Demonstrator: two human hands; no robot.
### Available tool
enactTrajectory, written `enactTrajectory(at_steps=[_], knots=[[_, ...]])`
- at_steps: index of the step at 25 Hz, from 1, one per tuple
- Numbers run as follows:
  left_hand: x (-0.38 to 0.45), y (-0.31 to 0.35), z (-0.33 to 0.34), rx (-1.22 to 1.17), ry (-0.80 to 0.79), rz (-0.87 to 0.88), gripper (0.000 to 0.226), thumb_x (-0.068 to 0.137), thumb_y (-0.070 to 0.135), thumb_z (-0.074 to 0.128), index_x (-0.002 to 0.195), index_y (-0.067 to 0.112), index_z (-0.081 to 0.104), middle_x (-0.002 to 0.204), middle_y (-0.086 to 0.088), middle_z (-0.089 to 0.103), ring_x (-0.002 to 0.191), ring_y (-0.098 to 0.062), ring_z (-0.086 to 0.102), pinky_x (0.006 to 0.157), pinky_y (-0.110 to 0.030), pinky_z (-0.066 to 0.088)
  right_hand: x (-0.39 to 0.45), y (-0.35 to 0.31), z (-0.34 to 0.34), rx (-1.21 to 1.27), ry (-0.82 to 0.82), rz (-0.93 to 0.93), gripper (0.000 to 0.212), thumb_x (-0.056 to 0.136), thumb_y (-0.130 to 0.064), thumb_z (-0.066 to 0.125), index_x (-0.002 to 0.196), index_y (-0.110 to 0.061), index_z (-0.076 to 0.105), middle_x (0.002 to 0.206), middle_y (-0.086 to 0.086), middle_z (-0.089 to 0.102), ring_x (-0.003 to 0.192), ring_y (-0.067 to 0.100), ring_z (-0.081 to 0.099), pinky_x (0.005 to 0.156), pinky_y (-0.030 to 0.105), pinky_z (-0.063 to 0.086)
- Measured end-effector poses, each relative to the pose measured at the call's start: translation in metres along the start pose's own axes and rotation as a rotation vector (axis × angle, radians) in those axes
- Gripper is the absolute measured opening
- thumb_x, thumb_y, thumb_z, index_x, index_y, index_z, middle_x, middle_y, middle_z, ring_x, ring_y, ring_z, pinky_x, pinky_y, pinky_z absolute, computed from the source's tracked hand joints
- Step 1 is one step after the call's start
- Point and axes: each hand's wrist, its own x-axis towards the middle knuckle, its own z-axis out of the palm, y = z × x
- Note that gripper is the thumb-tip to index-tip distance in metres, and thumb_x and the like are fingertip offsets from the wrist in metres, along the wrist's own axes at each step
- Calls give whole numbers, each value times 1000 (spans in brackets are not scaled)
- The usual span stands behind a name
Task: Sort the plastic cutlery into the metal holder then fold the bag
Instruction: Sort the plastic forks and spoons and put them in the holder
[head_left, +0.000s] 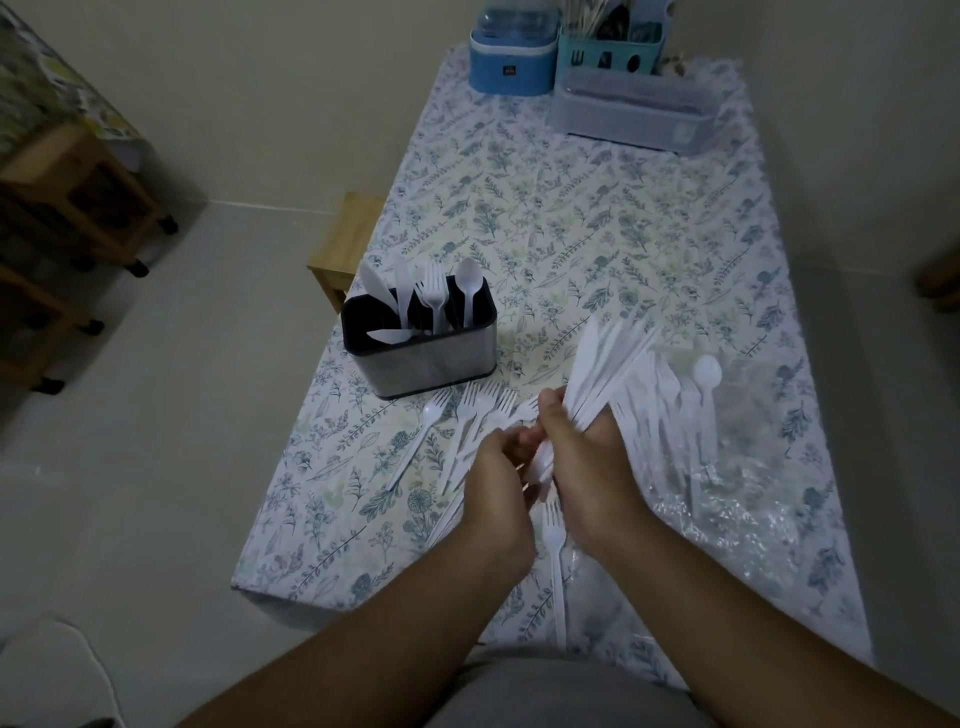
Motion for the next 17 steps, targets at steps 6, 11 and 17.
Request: enactTrajectory(at_steps=[6,11,17], knots=[[-15,12,-28,333,-148,271,26,102,36,53,110,24,75,104,-1,77,103,-18,72,83,-37,59,-13,11,-5,-283,-201,105,55,101,-48,49,150,-42,23,70,3,59,47,11,50,45,28,41],[-23,14,-44,594,-220,467,40,105,36,45,95,10,73,90,-17,73,89,-34,70,84,-46,58,-16,19,5,-262,-167,71,43,106,-52,29,103,-19,56,57,-6,50,40,3,45,40,21,36],[-18,41,-67,748,-79,670,24,102,19,54,94,16,76,78,10,71,73,1,66,67,-13,48,-17,9,32,-355,-265,-67,29,108,-30,40,111,-24,69,94,-3,74,87,11,71,74,24,54]])
